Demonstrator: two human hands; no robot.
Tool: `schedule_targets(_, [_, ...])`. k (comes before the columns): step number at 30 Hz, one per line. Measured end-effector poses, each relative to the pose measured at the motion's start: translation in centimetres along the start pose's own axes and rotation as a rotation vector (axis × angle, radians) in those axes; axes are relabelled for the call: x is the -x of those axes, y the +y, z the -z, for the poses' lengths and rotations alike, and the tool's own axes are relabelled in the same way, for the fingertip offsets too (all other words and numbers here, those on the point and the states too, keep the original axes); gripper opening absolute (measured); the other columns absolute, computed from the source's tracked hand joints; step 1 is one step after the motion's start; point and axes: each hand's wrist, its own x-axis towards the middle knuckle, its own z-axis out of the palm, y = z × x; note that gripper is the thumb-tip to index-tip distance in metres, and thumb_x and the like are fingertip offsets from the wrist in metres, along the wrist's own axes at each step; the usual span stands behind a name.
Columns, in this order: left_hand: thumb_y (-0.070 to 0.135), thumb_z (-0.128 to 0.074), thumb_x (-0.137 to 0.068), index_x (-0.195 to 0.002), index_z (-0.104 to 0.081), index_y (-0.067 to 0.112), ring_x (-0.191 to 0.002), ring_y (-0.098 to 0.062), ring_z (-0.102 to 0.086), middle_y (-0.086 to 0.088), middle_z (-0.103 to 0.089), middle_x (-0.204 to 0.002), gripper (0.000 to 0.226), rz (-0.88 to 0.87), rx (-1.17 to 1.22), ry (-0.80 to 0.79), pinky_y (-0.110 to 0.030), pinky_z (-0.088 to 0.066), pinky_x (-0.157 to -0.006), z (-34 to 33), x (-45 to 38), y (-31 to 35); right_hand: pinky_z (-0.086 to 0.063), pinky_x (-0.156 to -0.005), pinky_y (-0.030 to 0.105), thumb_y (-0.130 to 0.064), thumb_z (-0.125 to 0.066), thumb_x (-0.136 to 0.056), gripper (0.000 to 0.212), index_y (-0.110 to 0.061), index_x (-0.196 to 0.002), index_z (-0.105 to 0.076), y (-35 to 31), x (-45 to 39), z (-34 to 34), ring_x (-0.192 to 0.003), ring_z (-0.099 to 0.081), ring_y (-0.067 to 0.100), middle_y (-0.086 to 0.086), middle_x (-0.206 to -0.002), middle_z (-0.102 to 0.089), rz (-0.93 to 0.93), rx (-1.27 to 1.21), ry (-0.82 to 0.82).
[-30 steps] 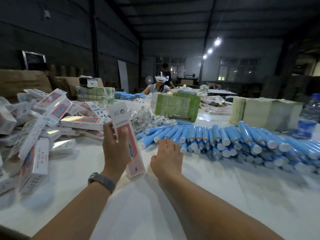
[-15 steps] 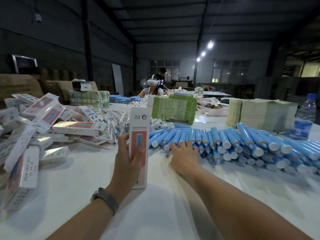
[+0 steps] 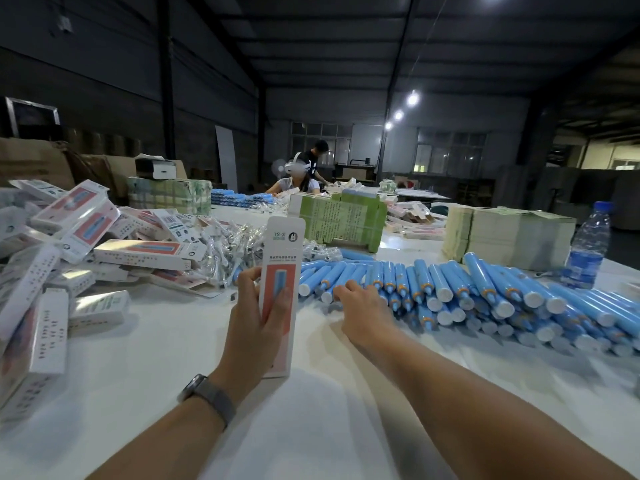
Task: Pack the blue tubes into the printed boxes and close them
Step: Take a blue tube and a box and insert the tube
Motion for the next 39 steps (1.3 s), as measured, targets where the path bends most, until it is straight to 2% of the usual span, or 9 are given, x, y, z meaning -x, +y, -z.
schedule_targets(8, [0.053, -0.053, -0.087, -0.109, -0.042, 0.032, -0.077, -0.001, -0.067, 0.037, -0.063, -0.092, 0.032, 0.000, -0.005, 0.010, -0.041, -0.060, -0.066, -0.1, 0.0, 0.0, -0.037, -0.063, 0.037, -0.002, -0.054, -0.085, 0.031, -0.015, -0.113, -0.052, 0.1, -0.2, 2.6, -0.080, -0.056, 0.032, 0.004, -0.113, -0.049, 0.011, -0.006, 0.167])
schedule_targets(13, [0.049, -0.052, -0.087, -0.112, -0.042, 0.030, -0.077, 0.000, -0.067, 0.036, -0.064, -0.094, 0.033, 0.000, -0.007, 0.012, -0.036, -0.056, -0.065, -0.1, 0.0, -0.1, -0.041, -0.072, 0.036, -0.013, -0.055, -0.092, 0.025, -0.011, -0.117, -0.056, 0.7, 0.6, 4.3, -0.106, -0.060, 0.032, 0.009, -0.118, -0.055, -0.080, 0.204, -0.011])
schedule_targets(16, [0.047, -0.052, -0.087, -0.112, -0.042, 0.029, -0.075, 0.000, -0.066, 0.027, -0.067, -0.091, 0.033, -0.003, -0.003, 0.017, -0.029, -0.052, -0.061, -0.2, 0.0, -0.3, -0.040, -0.072, 0.031, -0.019, -0.049, -0.092, 0.015, -0.012, -0.100, -0.059, 1.1, 1.1, 5.3, -0.101, -0.062, 0.029, 0.005, -0.107, -0.061, -0.181, 0.138, -0.139])
schedule_targets(19, [0.046, -0.053, -0.087, -0.113, -0.043, 0.027, -0.074, 0.001, -0.066, 0.018, -0.066, -0.093, 0.034, 0.003, 0.007, 0.029, -0.023, -0.049, -0.059, -0.2, 0.1, -0.3, -0.044, -0.059, 0.026, -0.013, -0.040, -0.094, 0.024, -0.007, -0.074, -0.052, 1.4, 1.0, 6.2, -0.065, -0.061, 0.024, 0.008, -0.077, -0.063, -0.389, -0.340, -0.243])
schedule_targets(24, [0.045, -0.055, -0.087, -0.115, -0.041, 0.026, -0.077, 0.004, -0.066, 0.024, -0.065, -0.092, 0.036, 0.012, -0.001, 0.023, -0.023, -0.053, -0.060, -0.1, -0.1, -0.5, -0.028, -0.045, 0.021, -0.018, -0.048, -0.098, 0.013, -0.007, -0.098, -0.054, 1.1, 2.2, 6.5, -0.052, -0.043, 0.016, 0.009, -0.068, -0.053, -0.817, -1.360, -0.148])
schedule_targets(28, [0.033, -0.060, -0.099, -0.115, -0.040, 0.027, -0.078, 0.005, -0.066, 0.022, -0.065, -0.093, 0.027, 0.007, -0.029, 0.012, -0.022, -0.051, -0.060, -0.1, -0.2, -0.9, -0.038, -0.052, 0.024, -0.024, -0.049, -0.101, 0.023, -0.005, -0.099, -0.060, -0.4, 2.8, 6.8, -0.065, -0.056, 0.017, 0.008, -0.081, -0.063, -0.730, -1.835, -0.035])
schedule_targets(31, [0.043, -0.055, -0.092, -0.115, -0.039, 0.027, -0.079, 0.006, -0.065, 0.035, -0.065, -0.094, 0.033, -0.005, -0.039, 0.005, -0.016, -0.052, -0.059, -0.1, -0.2, -0.7, -0.041, -0.061, 0.025, -0.029, -0.047, -0.102, 0.031, -0.004, -0.100, -0.066, -1.7, 3.0, 7.7, -0.077, -0.060, 0.016, 0.005, -0.094, -0.069, -0.593, -2.040, -0.114])
schedule_targets(35, [0.045, -0.056, -0.092, -0.115, -0.038, 0.029, -0.076, 0.003, -0.066, 0.025, -0.066, -0.094, 0.033, 0.012, -0.032, 0.012, -0.035, -0.057, -0.065, -0.1, -0.3, -0.7, -0.042, -0.076, 0.033, -0.024, -0.051, -0.098, 0.019, -0.010, -0.105, -0.063, -3.9, 2.6, 9.4, -0.090, -0.061, 0.016, 0.001, -0.098, -0.074, -0.357, -2.000, -0.127])
schedule_targets(39, [0.050, -0.057, -0.086, -0.112, -0.038, 0.032, -0.074, -0.003, -0.065, 0.012, -0.064, -0.093, 0.037, -0.011, -0.032, 0.004, -0.033, -0.055, -0.063, -0.1, -0.4, -0.5, -0.041, -0.068, 0.028, -0.013, -0.053, -0.096, 0.004, -0.011, -0.098, -0.057, -5.5, 1.8, 11.8, -0.080, -0.060, 0.015, 0.003, -0.088, -0.068, -0.236, -1.769, 0.076])
